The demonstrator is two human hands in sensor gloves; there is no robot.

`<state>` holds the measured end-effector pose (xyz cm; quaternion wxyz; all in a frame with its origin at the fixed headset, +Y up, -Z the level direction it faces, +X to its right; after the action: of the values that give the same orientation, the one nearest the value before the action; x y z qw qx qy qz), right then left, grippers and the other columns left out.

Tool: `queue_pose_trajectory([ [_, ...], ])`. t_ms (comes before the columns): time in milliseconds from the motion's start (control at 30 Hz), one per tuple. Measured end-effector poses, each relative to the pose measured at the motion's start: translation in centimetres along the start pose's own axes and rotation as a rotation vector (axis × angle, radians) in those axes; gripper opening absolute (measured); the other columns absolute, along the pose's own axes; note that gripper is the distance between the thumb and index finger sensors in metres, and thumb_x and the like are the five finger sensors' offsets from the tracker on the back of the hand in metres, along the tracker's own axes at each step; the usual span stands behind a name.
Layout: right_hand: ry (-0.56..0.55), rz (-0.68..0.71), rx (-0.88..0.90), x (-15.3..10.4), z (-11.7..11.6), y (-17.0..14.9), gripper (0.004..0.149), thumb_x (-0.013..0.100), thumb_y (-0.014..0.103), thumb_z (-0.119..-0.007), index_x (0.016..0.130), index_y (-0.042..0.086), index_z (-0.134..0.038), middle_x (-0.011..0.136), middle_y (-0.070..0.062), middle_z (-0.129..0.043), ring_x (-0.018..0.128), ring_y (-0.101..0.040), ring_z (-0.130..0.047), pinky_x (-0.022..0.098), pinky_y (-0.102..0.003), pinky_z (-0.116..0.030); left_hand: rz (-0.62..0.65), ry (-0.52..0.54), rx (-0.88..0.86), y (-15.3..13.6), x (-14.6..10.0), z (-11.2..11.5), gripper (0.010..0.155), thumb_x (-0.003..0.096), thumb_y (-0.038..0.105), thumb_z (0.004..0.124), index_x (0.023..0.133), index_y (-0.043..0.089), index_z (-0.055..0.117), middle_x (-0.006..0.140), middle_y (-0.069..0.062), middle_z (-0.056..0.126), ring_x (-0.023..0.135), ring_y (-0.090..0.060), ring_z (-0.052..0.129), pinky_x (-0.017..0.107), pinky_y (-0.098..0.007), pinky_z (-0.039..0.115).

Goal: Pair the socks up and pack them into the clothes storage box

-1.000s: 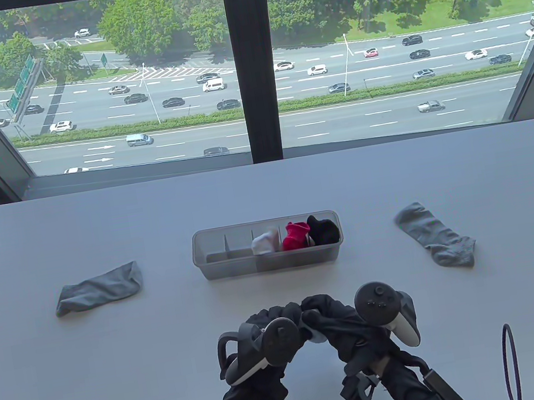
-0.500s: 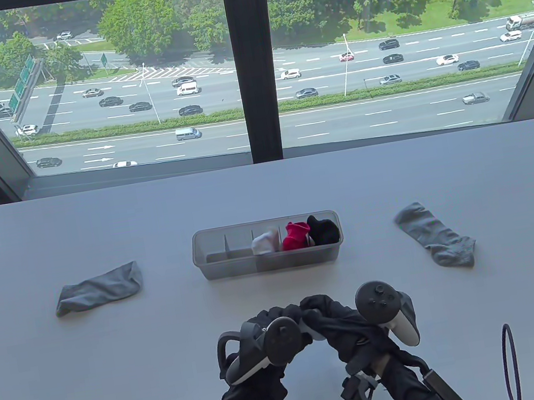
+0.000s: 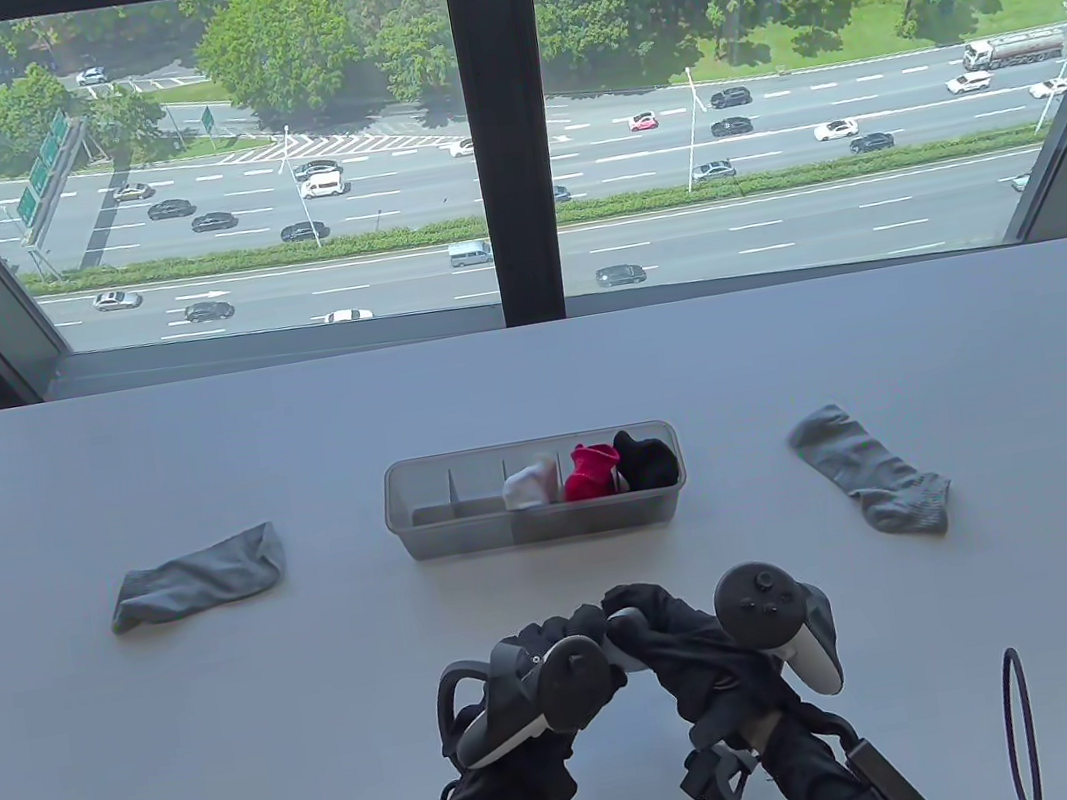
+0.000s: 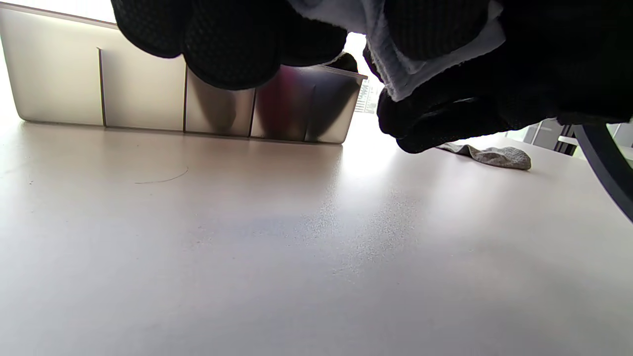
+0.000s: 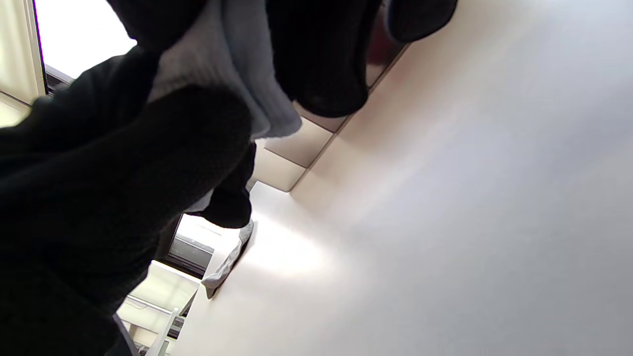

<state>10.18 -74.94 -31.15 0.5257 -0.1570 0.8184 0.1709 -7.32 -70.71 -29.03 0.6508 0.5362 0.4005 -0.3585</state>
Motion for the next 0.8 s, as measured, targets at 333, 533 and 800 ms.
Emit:
queue_pose_trajectory([
  [333,-0.157,-0.052,-0.072,-0.3,1.2,-0.2,0.052,0.062,0.046,-0.065,0.102,0.013,-0.060,0.074,-0.006,-0.092,0.061,-0.016,-0.094,0.073,-0.051,-0.064,0.012,0.091,0.020,0.6,-0.5,-0.4,0.067,0.0528,0.044,0.068,0.110,0.019,0.045,0.112,-0.016,0.057,0.099,-0.042,0.067,0.075,-0.067,0.053],
  [533,-0.107,0.001,0.183,-0.4,1.7,-0.5,0.074,0.058,0.050,-0.069,0.113,0.012,-0.037,0.092,-0.007,-0.082,0.081,-0.020,-0.085,0.077,-0.057,-0.054,-0.009,0.183,-0.007,0.0,-0.6,-1.3,0.062,0.0543,0.038,0.068,0.106,0.008,0.052,0.094,-0.020,0.079,0.077,-0.035,0.092,0.066,-0.058,0.075],
  [800,0.013,0.030,0.150,0.0,0.4,0.1,0.066,0.060,0.052,-0.055,0.114,0.017,-0.043,0.114,-0.021,-0.056,0.103,-0.041,-0.059,0.077,-0.063,-0.047,-0.001,0.220,-0.665,-2.5,-0.4,-0.9,0.057,0.0563,0.033,0.066,0.101,0.003,0.050,0.090,-0.018,0.088,0.074,-0.035,0.102,0.060,-0.053,0.086],
])
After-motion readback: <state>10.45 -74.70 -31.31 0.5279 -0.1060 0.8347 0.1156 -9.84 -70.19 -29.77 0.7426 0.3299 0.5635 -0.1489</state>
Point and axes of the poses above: the tracker on the back of each hand, its own y axis roughly to the thumb side, its own x axis roughly from the wrist to the fingertips, z = x × y, the point moved 1 cm from there along x, roughly from the wrist to the fingertips
